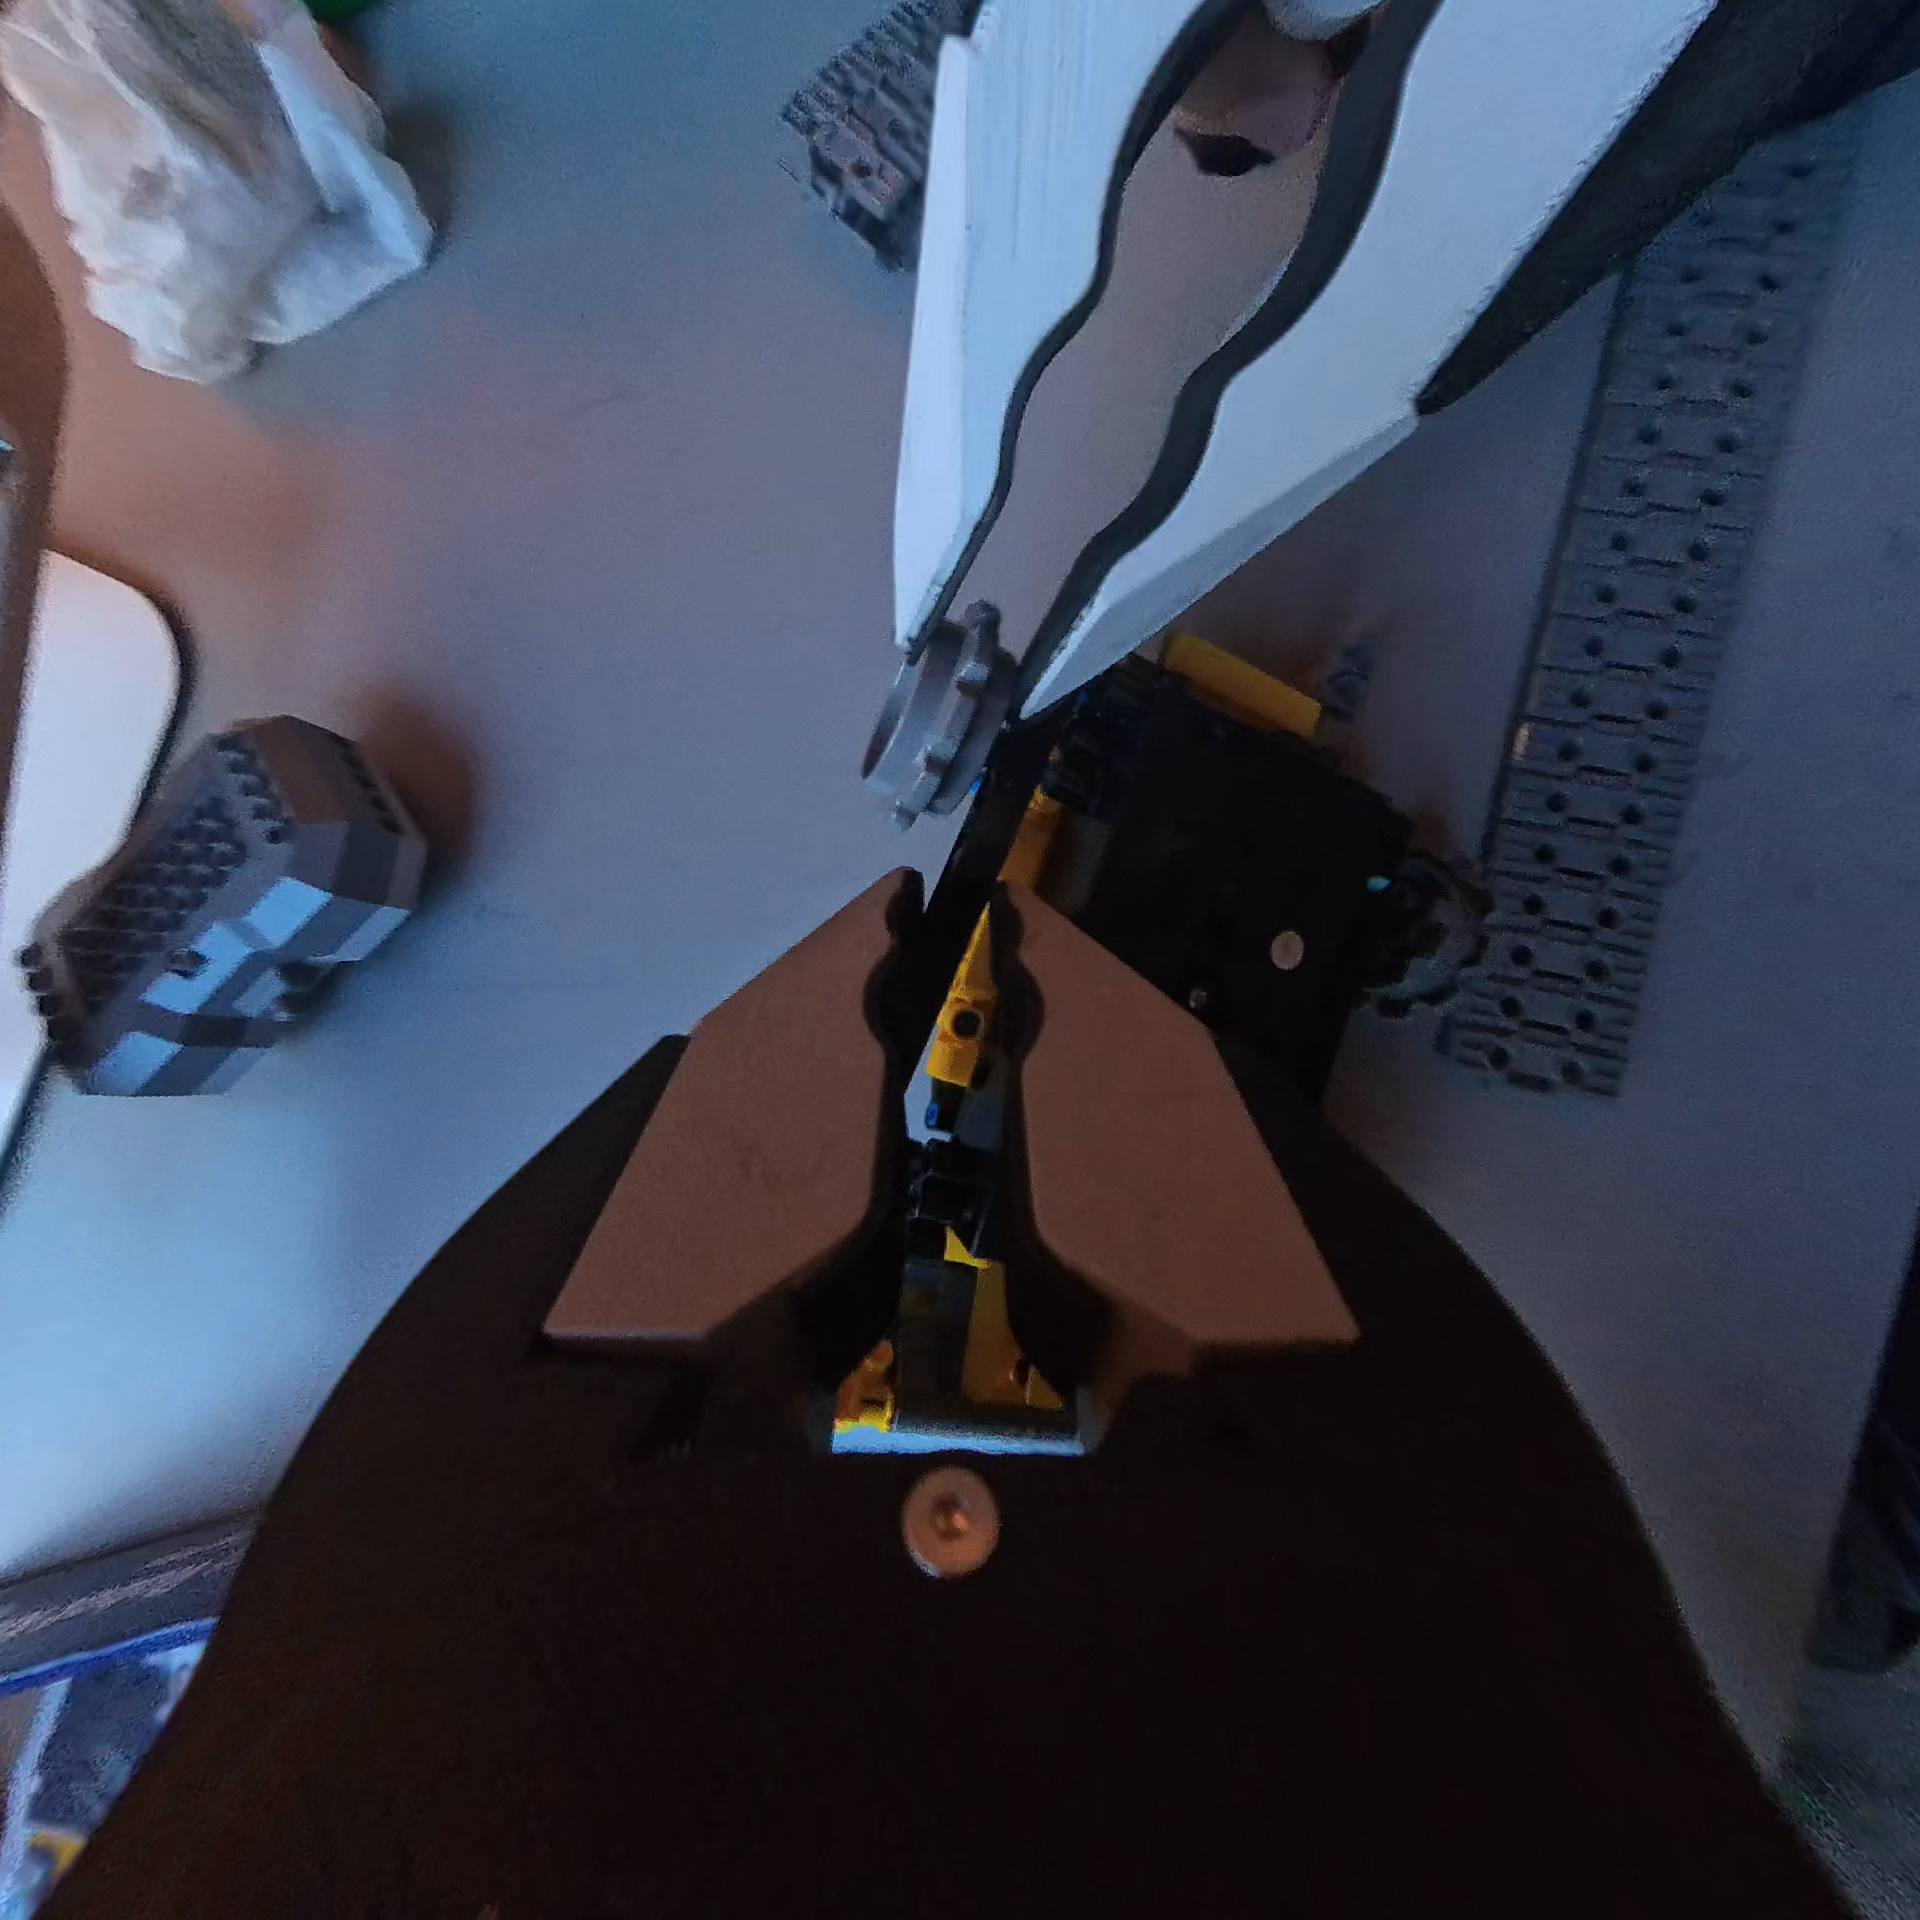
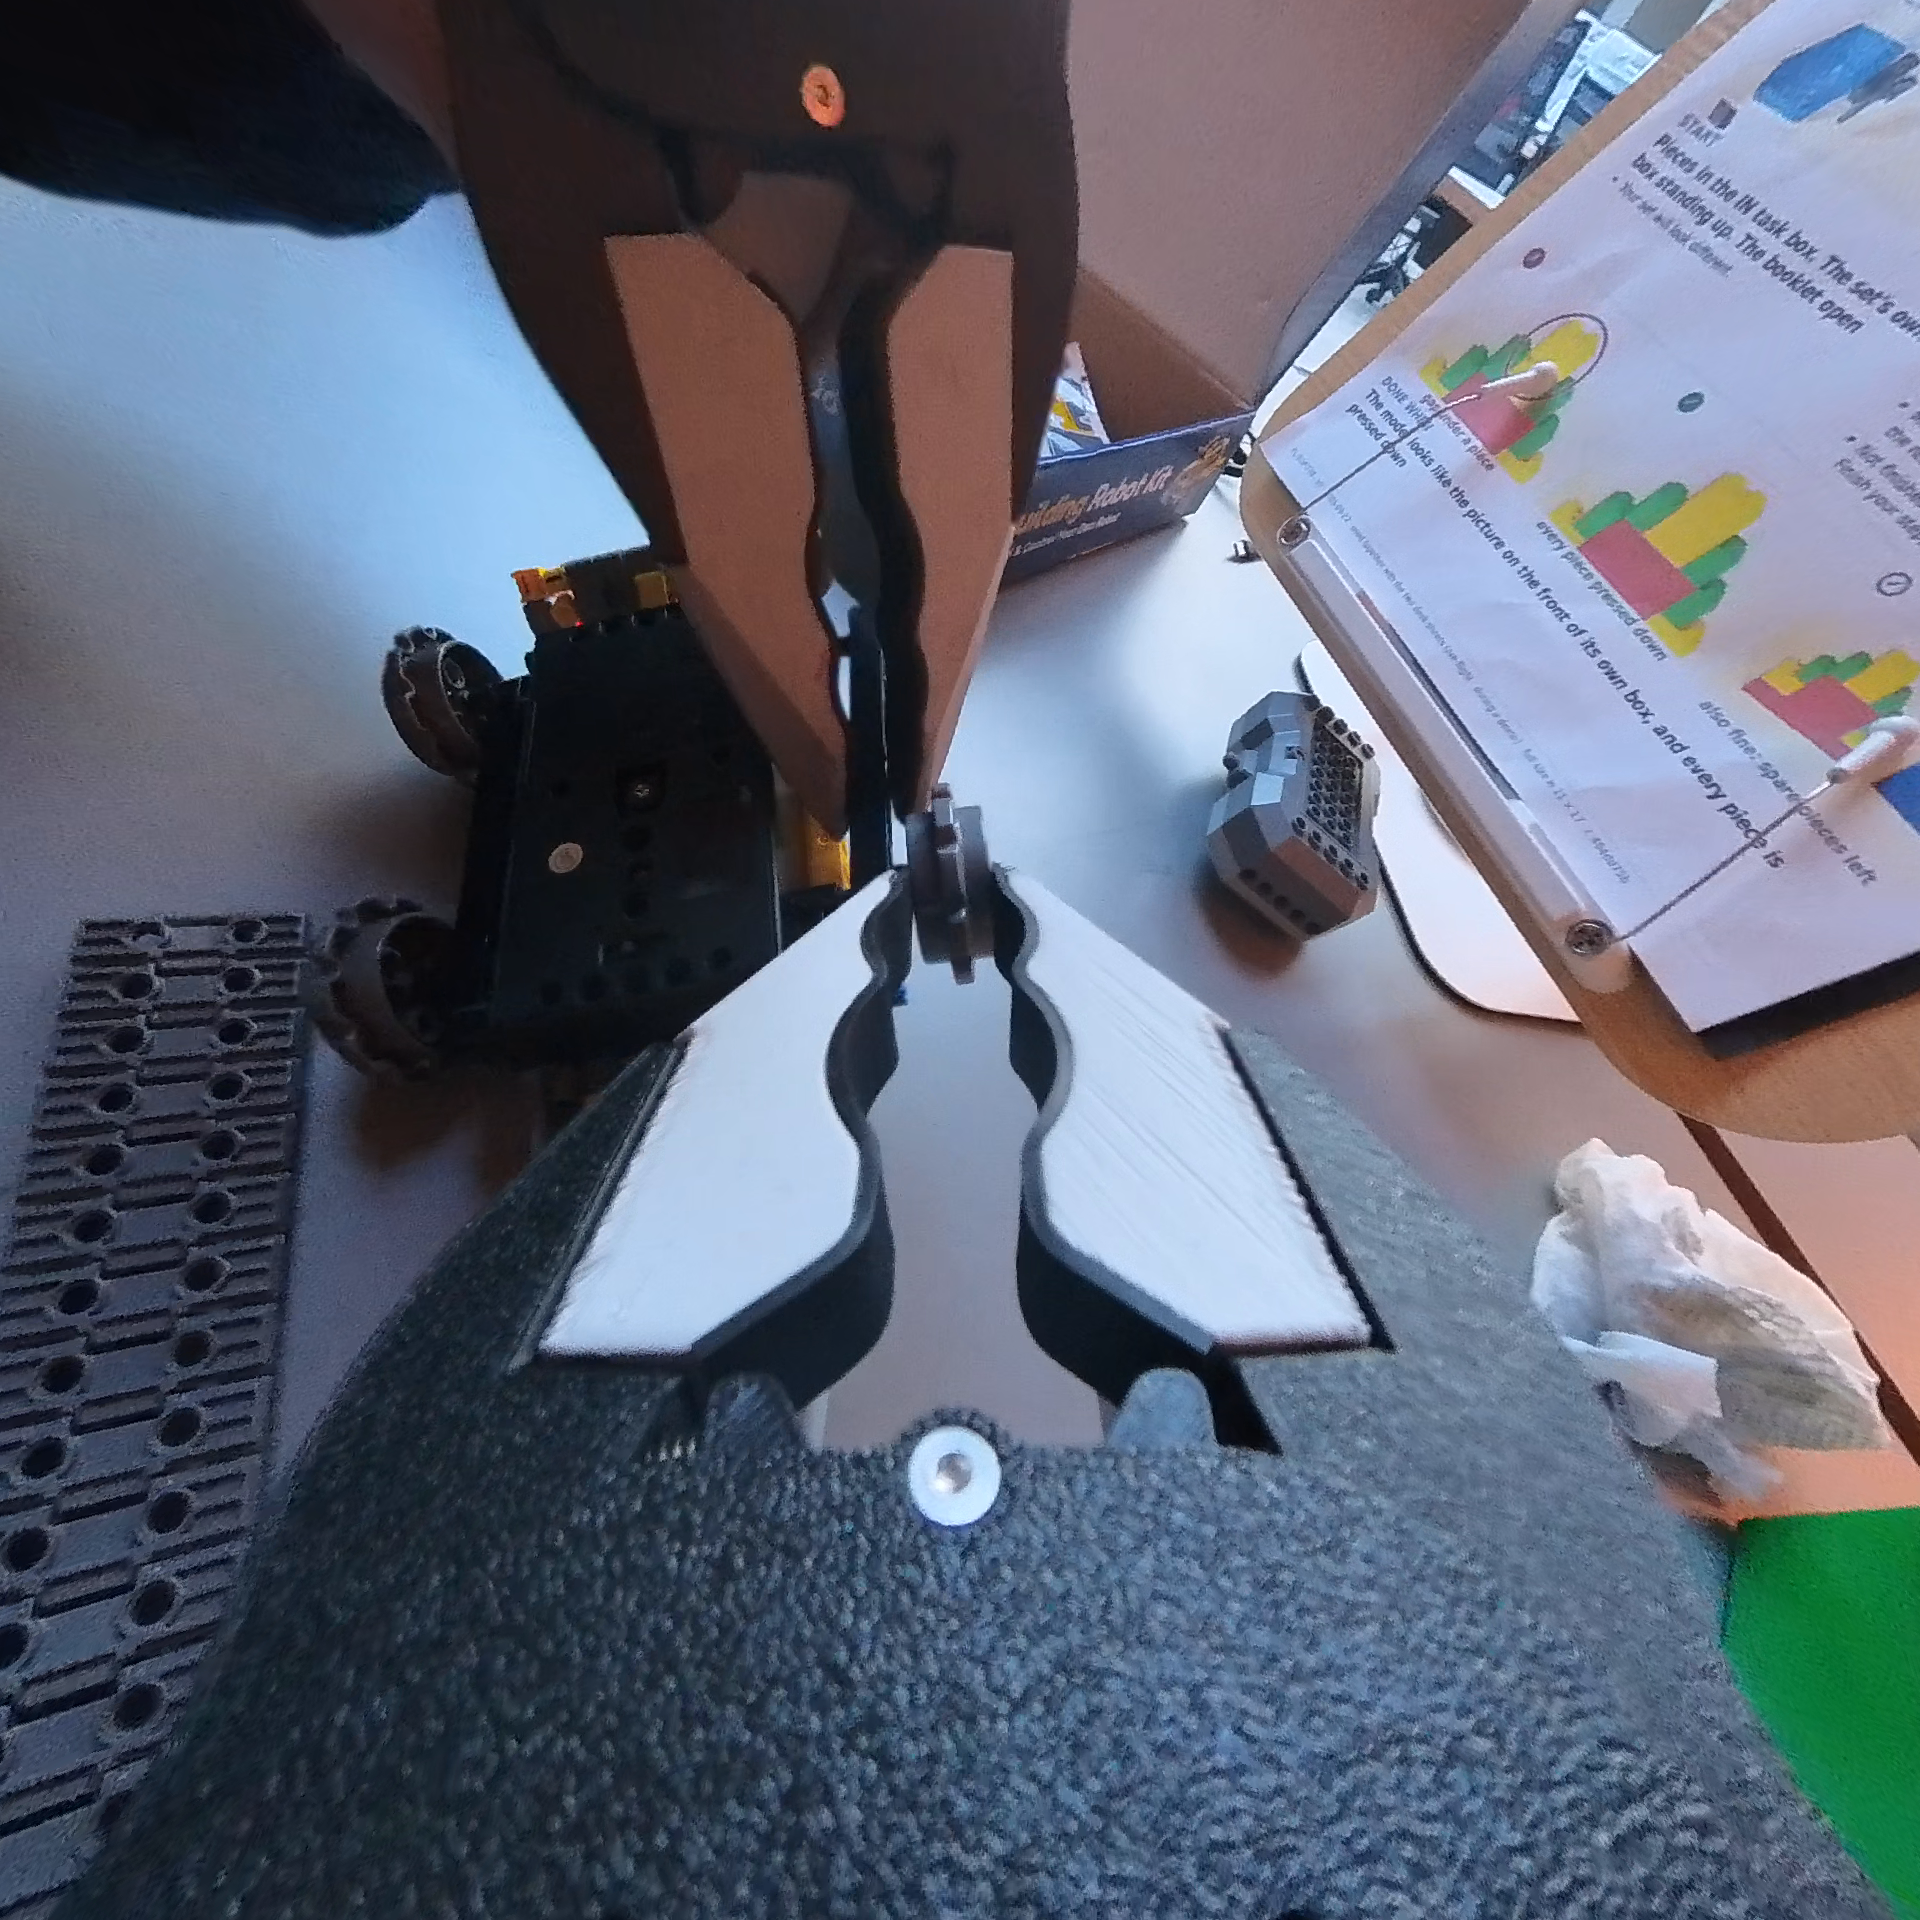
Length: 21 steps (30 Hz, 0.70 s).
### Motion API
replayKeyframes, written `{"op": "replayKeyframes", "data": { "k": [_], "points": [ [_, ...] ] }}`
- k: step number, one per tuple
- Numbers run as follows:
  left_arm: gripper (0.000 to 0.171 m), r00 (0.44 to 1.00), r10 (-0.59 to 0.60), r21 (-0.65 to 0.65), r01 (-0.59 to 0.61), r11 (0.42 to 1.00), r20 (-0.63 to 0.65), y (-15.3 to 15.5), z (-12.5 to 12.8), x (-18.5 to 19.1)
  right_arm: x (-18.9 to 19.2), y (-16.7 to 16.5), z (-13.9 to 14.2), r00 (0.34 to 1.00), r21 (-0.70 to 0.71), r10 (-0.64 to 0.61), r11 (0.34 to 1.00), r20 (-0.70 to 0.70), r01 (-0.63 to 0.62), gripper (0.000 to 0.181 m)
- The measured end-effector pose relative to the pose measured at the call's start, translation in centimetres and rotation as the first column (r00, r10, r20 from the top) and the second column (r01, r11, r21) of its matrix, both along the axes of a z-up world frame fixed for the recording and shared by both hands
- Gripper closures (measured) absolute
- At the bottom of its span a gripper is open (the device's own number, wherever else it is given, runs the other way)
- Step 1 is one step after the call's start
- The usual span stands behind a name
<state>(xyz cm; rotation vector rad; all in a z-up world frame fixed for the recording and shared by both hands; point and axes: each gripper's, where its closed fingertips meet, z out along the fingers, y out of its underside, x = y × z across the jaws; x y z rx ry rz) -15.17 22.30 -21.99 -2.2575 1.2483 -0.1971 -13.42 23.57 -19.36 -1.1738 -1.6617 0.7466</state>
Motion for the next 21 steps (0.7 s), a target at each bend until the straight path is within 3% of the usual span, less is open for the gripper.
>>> {"op": "replayKeyframes", "data": {
  "k": [5,10,13,17,21],
  "points": [
    [0.162,0.999,-0.043,-0.03,0.043,0.999,-0.01,-0.2,-0.1,0.1,0.0,-0.2,0.1,1.0,-0.043,0.008,0.999,-0.002,-0.008,0.17],
    [0.164,0.971,-0.118,0.211,0.162,0.964,-0.207,-0.5,1.5,0.4,0.4,-1.0,2.2,0.992,-0.188,0.069,0.978,-0.106,-0.088,0.17],
    [0.164,0.949,-0.093,0.432,0.223,0.874,-0.301,-0.2,3.7,0.5,1.1,-1.2,4.3,0.973,-0.336,0.102,0.927,-0.206,-0.168,0.17],
    [0.164,0.947,-0.058,0.616,0.25,0.747,-0.315,-0.7,5.5,0.7,1.6,-0.4,5.5,0.966,-0.475,0.084,0.858,-0.246,-0.196,0.132],
    [0.164,0.958,0.012,0.696,0.2,0.69,-0.287,-0.7,5.7,0.5,1.7,-2.4,5.0,0.962,-0.459,0.178,0.851,-0.205,-0.255,0.142]
  ]
}}
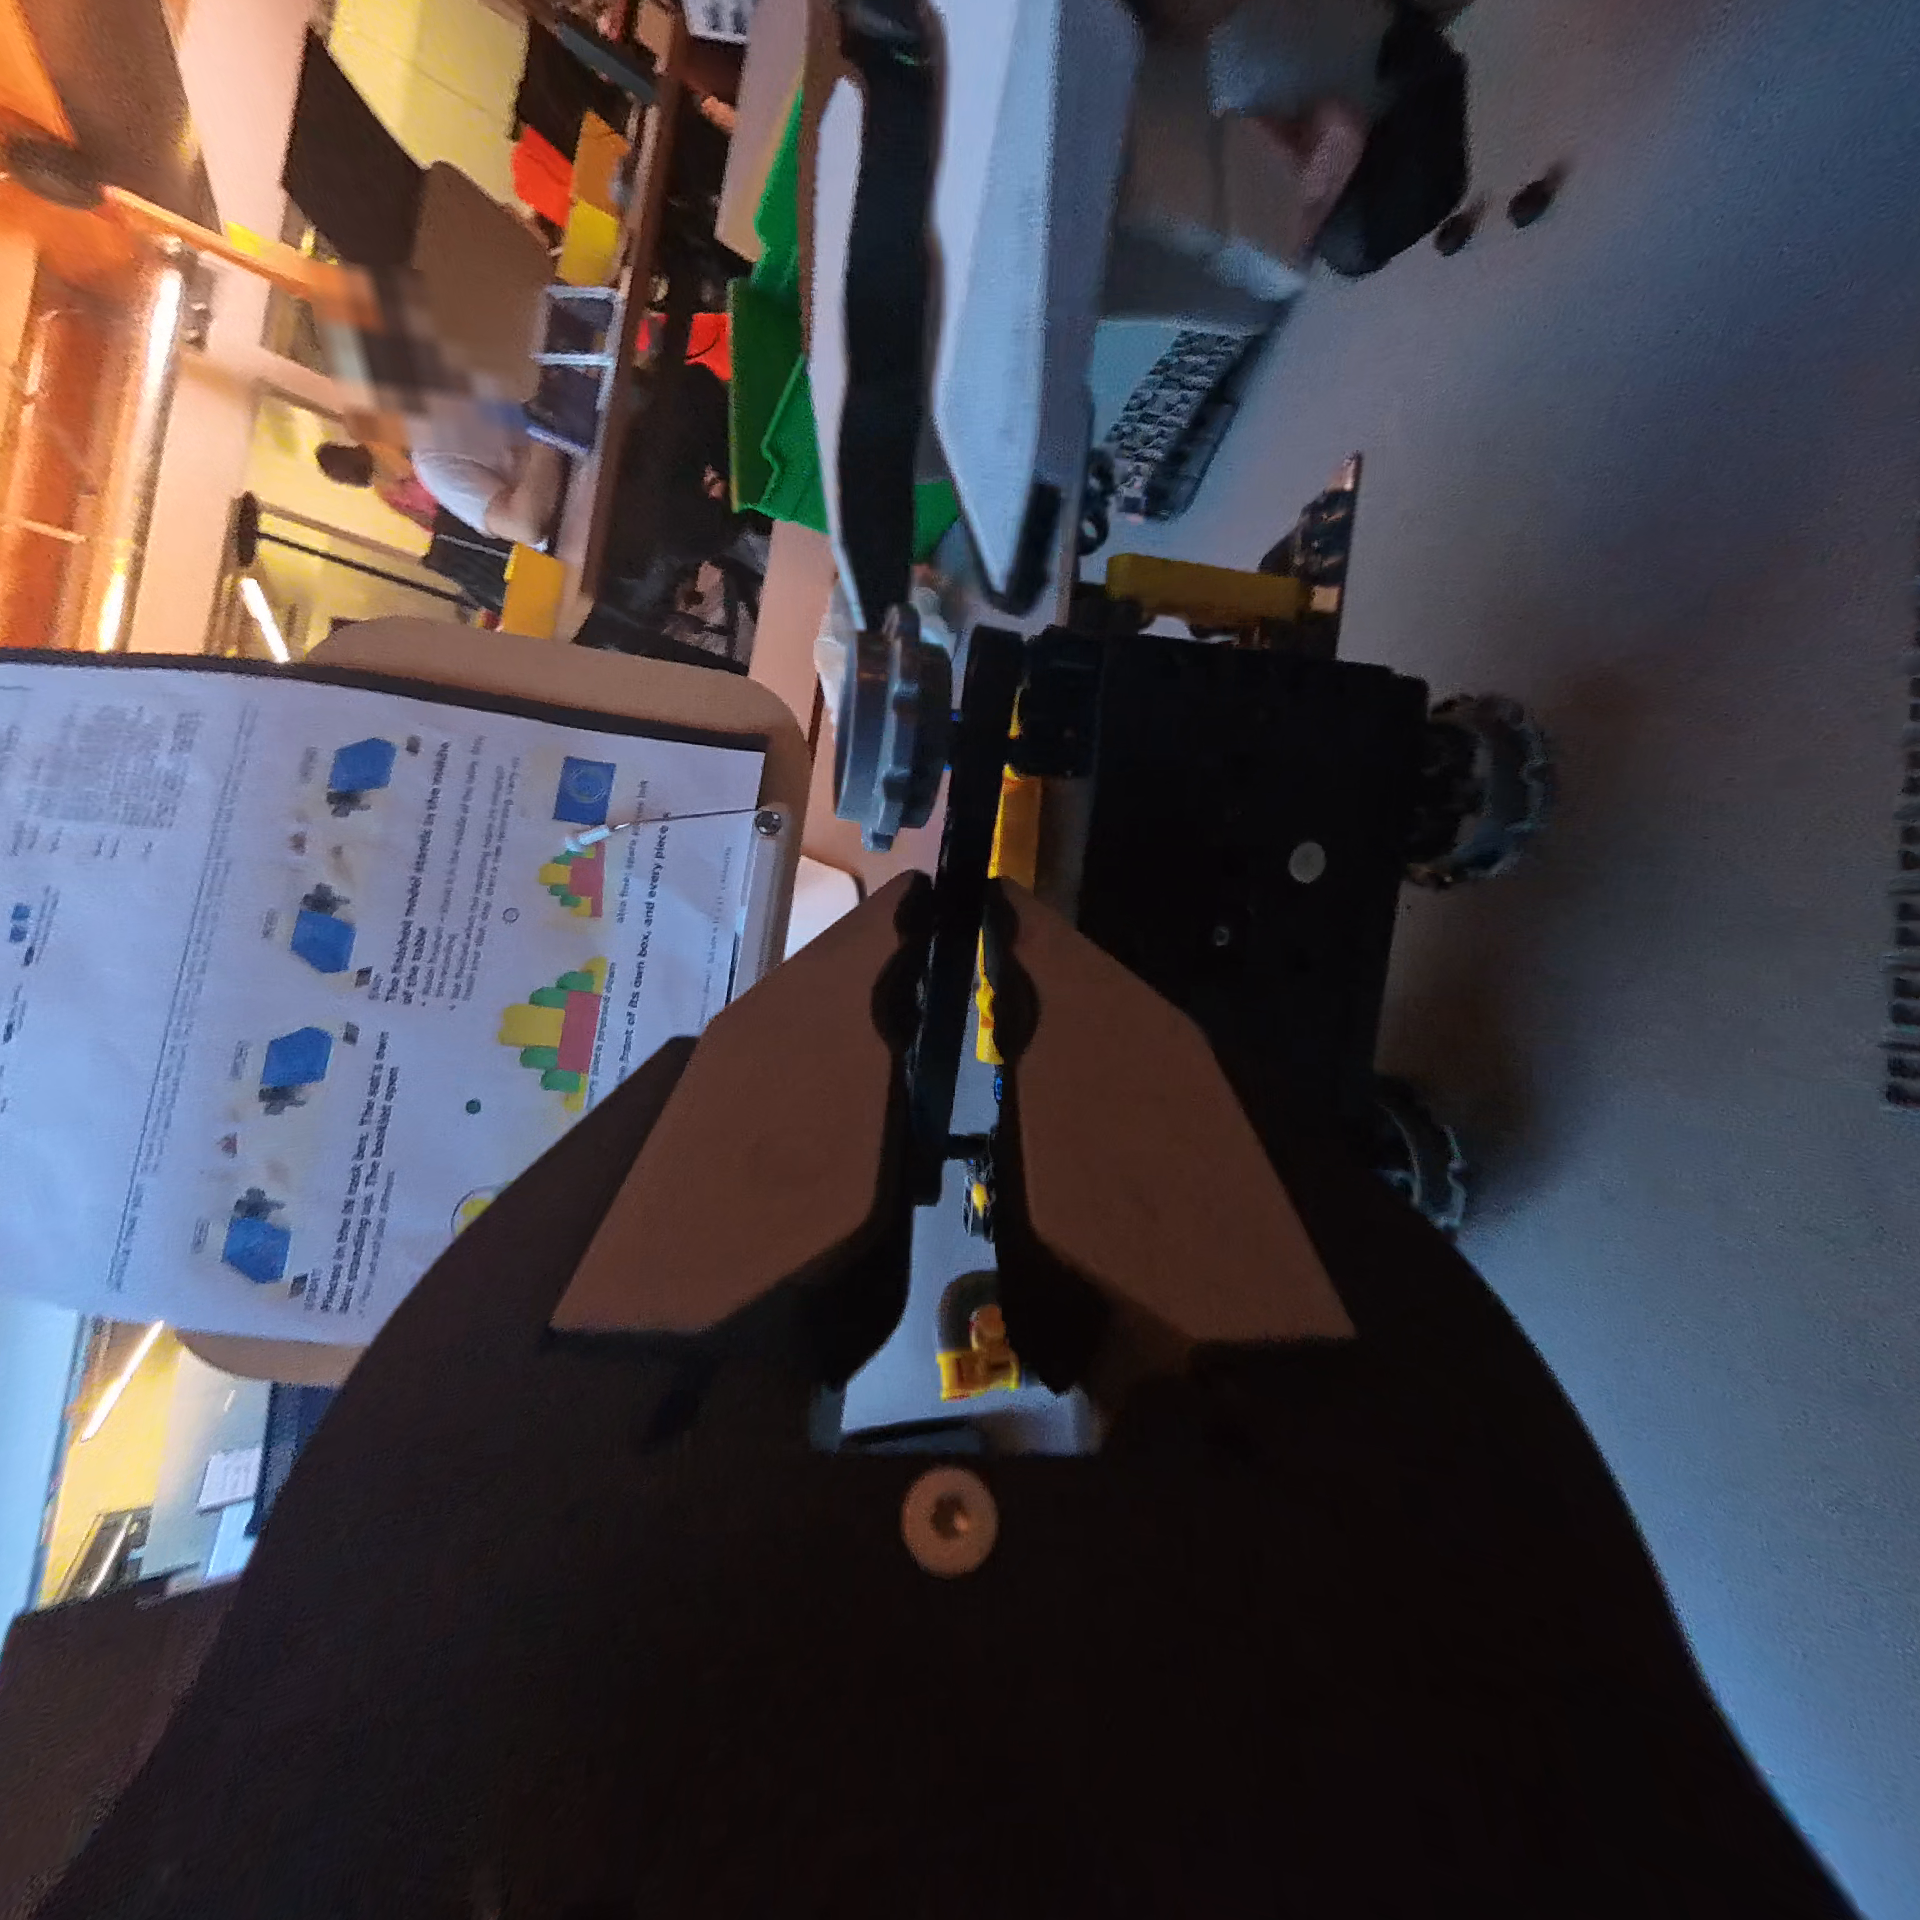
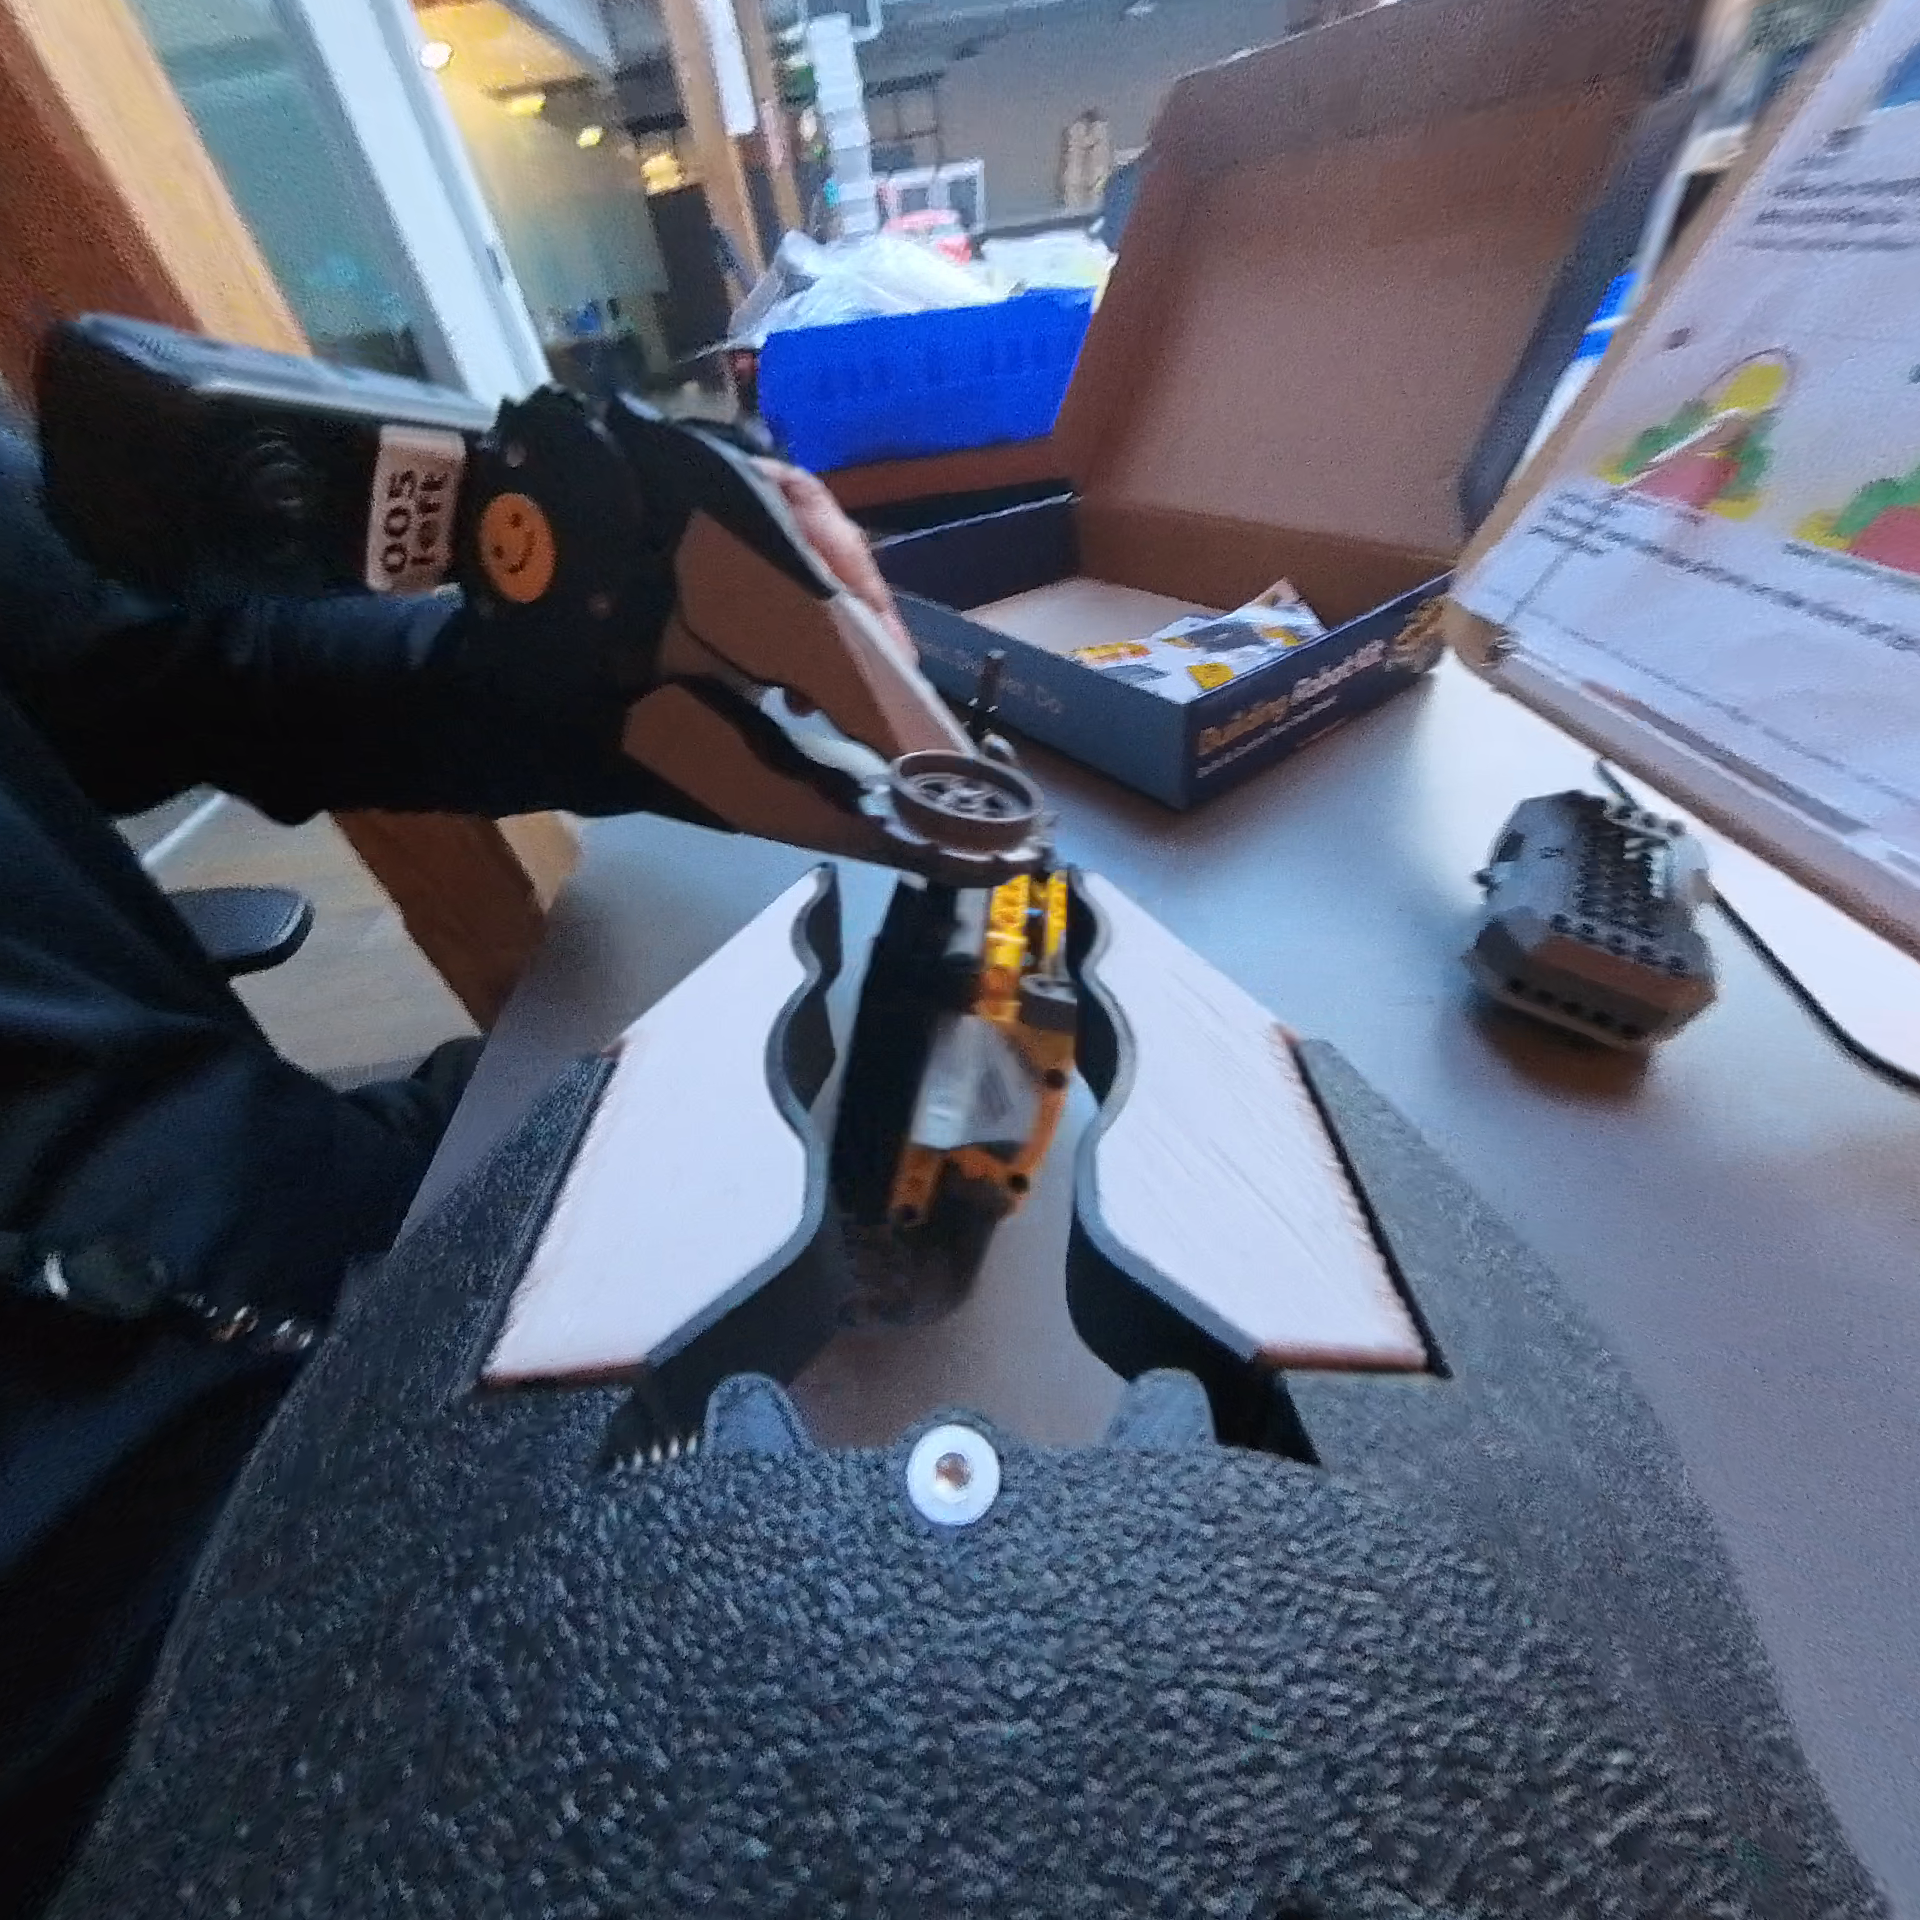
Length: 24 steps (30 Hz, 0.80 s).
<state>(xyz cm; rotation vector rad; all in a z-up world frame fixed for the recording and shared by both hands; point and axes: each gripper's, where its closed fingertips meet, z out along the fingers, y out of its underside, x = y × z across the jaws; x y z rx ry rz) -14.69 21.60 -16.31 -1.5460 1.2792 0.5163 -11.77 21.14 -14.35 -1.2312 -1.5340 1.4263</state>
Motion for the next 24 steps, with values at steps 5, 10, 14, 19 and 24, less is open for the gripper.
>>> {"op": "replayKeyframes", "data": {
  "k": [5,10,14,19,24],
  "points": [
    [0.164,0.997,0.051,0.115,-0.058,0.992,0.063,-0.6,0.4,0.2,-0.8,-0.8,0.1,1.0,0.03,-0.019,0.999,-0.003,0.019,0.136],
    [0.165,0.997,0.029,0.208,-0.044,0.977,0.077,-1.4,0.7,1.3,-1.3,-1.4,-0.7,1.0,0.067,-0.012,0.998,0.016,0.011,0.153],
    [0.163,0.972,0.045,0.13,-0.076,0.989,0.231,-1.7,0.7,1.5,-1.3,-1.5,-0.3,1.0,0.126,-0.024,0.992,-0.016,0.026,0.155],
    [0.155,0.877,0.11,-0.24,0.006,0.971,0.468,-2.2,0.4,2.0,-1.3,-1.8,-0.3,0.999,0.082,-0.001,0.997,-0.032,0.003,0.155],
    [0.159,0.86,0.113,-0.322,0.062,0.945,0.497,-2.2,0.2,2.0,-1.6,-2.3,0.0,0.999,0.024,0.022,0.999,-0.045,-0.021,0.155]
  ]
}}
